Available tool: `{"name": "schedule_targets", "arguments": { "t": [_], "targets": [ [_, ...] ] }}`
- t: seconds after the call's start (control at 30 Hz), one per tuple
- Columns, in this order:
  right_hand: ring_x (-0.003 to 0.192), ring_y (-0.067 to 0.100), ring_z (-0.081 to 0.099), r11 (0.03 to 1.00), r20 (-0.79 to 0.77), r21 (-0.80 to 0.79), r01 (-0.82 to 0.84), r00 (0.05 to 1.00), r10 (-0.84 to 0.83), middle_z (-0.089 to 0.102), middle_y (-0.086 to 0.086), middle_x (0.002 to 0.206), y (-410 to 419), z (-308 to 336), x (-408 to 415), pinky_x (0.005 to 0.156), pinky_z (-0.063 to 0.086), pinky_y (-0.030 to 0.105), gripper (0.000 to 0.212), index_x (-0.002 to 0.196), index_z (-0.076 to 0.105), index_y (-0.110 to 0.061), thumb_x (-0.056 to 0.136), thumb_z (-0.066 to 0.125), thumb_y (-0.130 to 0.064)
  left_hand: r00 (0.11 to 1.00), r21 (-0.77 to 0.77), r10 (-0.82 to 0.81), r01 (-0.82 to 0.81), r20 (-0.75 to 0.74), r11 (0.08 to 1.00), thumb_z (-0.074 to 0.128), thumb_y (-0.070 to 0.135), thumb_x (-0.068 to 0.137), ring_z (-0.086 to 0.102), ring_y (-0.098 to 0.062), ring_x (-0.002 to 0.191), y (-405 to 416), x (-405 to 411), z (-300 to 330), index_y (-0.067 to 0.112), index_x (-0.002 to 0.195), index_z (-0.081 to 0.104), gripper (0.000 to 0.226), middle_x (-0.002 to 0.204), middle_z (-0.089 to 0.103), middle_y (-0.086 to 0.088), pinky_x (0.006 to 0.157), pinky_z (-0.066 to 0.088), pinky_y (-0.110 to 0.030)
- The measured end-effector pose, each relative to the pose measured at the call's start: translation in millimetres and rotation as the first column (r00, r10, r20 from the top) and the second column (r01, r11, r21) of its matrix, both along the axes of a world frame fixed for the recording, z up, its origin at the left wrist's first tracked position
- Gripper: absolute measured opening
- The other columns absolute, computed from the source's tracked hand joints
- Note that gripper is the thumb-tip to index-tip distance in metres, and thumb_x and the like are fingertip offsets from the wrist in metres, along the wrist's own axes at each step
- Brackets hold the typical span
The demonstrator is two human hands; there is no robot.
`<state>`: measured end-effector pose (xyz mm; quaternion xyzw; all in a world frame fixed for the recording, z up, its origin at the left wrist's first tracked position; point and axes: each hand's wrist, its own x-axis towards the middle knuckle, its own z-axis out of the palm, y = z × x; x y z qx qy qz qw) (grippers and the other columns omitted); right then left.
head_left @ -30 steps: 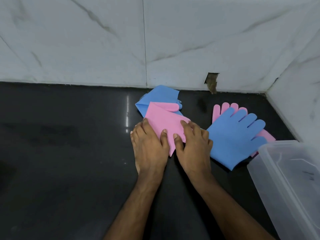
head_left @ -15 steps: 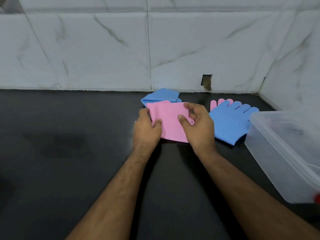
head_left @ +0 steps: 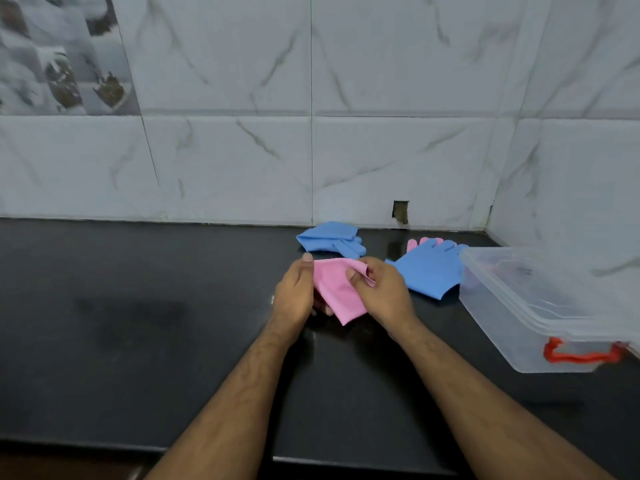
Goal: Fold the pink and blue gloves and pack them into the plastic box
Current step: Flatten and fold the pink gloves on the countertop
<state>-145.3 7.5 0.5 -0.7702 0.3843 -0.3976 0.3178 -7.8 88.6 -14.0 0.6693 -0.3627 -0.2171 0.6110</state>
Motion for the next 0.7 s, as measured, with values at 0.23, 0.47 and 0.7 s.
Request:
{"name": "schedule_targets", "arguments": {
  "t": [0.23,0.47,0.7],
  "targets": [
    [0.101,0.003,0.062,0.995,0.103,-0.055,-0.083,0.991,0.088,0.070,-0.010,0.110,-3,8,5,0.090,0.054,0.031,0.028,0.117,0.067,-0.023,0.103,0.051,-0.041,0.990,0.087,0.108,-0.100,-0.093,0.991,0.039,0.071,0.096,0.066,-0.024,0.051,-23,17,8,0.001,0.082,0.065,0.076,0.069,0.066,-0.009,0.046,0.053,-0.030],
    [0.104,0.017,0.069,0.828,0.264,0.535,-0.166,0.964,0.022,0.071,-0.003,0.113,8,19,19,0.092,0.058,0.041,0.060,0.111,0.064,-0.033,0.088,0.033,-0.079,0.887,0.014,-0.070,0.086,-0.457,0.996,0.074,0.016,0.083,0.067,-0.020,0.063,-27,21,13,0.006,0.092,0.080,0.015,0.079,0.075,-0.009,0.051,0.052,-0.027],
    [0.081,0.017,0.064,0.550,0.162,0.701,-0.453,0.853,0.496,0.069,0.005,0.097,15,32,-14,0.068,0.052,0.032,0.056,0.103,0.073,-0.036,0.074,0.060,-0.082,0.818,0.022,-0.094,0.130,-0.567,0.991,0.087,0.035,0.079,0.069,-0.024,0.085,-24,24,19,0.020,0.127,0.041,0.068,0.114,0.061,-0.012,0.058,0.059,-0.036]
  ]
}}
